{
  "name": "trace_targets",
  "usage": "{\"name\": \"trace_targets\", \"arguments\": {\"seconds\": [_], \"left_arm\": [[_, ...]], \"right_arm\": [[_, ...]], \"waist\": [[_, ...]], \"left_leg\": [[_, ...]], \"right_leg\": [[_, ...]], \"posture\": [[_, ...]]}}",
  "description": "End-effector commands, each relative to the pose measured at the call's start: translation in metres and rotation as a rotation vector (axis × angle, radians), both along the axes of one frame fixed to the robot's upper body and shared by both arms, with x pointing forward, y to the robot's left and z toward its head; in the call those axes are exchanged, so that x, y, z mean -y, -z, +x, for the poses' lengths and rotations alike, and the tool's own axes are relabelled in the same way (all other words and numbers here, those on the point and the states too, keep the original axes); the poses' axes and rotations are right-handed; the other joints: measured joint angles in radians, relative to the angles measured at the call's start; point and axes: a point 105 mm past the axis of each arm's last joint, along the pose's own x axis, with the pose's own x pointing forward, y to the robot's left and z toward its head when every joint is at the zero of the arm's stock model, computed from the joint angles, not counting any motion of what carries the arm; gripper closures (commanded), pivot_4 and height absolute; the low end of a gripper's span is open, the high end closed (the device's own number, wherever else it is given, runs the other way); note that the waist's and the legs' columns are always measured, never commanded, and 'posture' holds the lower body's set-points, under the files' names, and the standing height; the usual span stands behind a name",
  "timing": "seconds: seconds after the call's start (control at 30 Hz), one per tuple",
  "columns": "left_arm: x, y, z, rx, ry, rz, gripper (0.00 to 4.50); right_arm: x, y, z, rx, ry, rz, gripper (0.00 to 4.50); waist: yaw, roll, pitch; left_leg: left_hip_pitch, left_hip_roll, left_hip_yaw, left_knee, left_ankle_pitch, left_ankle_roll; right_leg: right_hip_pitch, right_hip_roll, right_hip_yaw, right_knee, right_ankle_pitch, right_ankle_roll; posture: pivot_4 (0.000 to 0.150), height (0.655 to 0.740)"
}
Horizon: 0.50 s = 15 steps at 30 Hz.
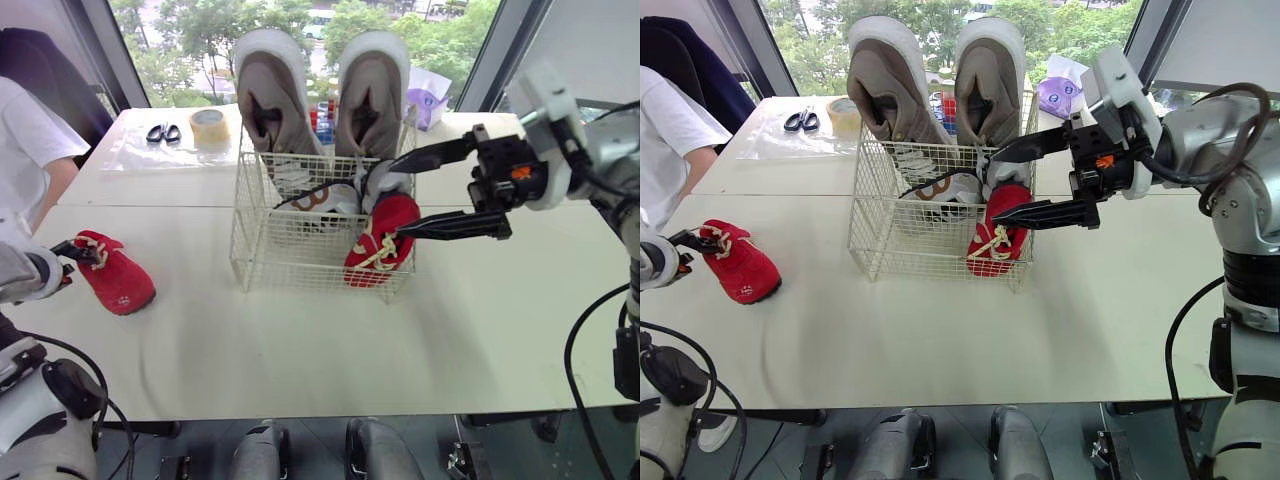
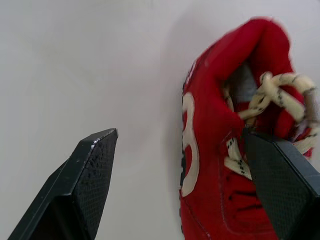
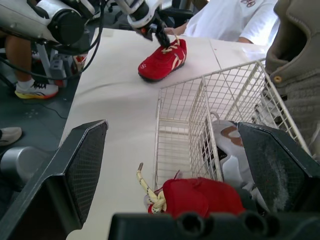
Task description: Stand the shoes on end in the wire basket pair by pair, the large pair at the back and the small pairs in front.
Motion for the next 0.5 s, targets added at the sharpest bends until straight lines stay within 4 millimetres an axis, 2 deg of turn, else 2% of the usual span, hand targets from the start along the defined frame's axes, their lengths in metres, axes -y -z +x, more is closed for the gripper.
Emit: {"name": "trace_targets", "arguments": {"seconds": [0.03,0.07,0.23,0.4,0.5], "left_arm": [[-0.005,-0.004,0.006,0.009,0.030,0.015,1.35],[-0.003,-0.003,0.008,0.006,0.048,0.013,1.74],[-0.008,-0.006,0.010,0.006,0.054,0.039,4.38],[-0.005,-0.022,0.011,0.069,0.077,0.025,4.45],[-0.009,-0.035,0.005,0.125,0.049,0.013,4.45]], "right_arm": [[0.006,-0.014,-0.009,0.057,0.022,0.025,0.00],[0.006,-0.013,-0.009,0.056,0.028,0.026,0.00],[0.008,-0.011,-0.009,0.054,0.047,0.029,0.00],[0.009,-0.011,-0.007,0.050,0.053,0.032,0.00],[0.009,-0.011,-0.004,0.044,0.054,0.035,0.00]], "waist": [[-0.001,0.000,0.000],[-0.001,0.000,0.000],[-0.005,0.000,0.000],[-0.005,0.000,0.000],[-0.004,0.000,0.000]], "left_leg": [[0.000,0.000,0.000,0.000,0.000,0.000],[0.000,0.000,0.000,0.000,0.000,0.000],[0.000,0.001,0.000,0.000,0.000,0.000],[0.000,0.001,0.000,0.000,0.000,0.000],[0.000,0.001,0.000,0.000,0.000,0.000]], "right_leg": [[0.000,0.000,0.000,0.000,0.000,0.000],[0.000,0.000,0.000,0.000,0.000,0.000],[0.000,0.001,0.000,0.000,0.000,0.000],[0.000,0.001,0.000,0.001,0.000,0.000],[-0.001,0.001,0.000,0.000,0.000,0.000]], "posture": [[0.150,0.7400],[0.150,0.7400],[0.150,0.7400],[0.150,0.7400],[0.150,0.7400]]}}
